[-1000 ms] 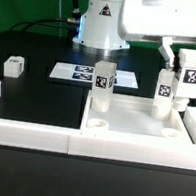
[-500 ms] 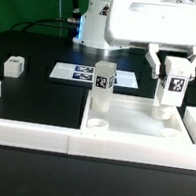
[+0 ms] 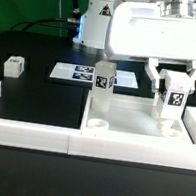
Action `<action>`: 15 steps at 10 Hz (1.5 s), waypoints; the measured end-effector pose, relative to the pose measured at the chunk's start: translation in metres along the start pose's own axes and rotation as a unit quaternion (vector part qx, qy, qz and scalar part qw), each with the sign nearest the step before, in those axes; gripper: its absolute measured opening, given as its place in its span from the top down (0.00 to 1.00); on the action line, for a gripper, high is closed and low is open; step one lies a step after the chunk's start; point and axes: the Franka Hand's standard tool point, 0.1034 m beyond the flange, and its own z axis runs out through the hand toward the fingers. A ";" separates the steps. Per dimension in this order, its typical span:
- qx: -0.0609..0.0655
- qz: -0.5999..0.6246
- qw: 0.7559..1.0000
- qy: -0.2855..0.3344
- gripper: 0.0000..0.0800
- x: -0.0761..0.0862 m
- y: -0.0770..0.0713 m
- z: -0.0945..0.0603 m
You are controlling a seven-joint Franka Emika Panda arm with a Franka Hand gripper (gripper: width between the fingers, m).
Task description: Assemble square table
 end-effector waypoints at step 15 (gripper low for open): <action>0.003 -0.014 1.000 0.012 0.21 -0.009 -0.015 0.016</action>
Offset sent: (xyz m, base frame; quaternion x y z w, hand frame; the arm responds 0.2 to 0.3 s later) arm -0.0105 0.0230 -0.0134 0.0039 -0.0139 0.0114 0.9998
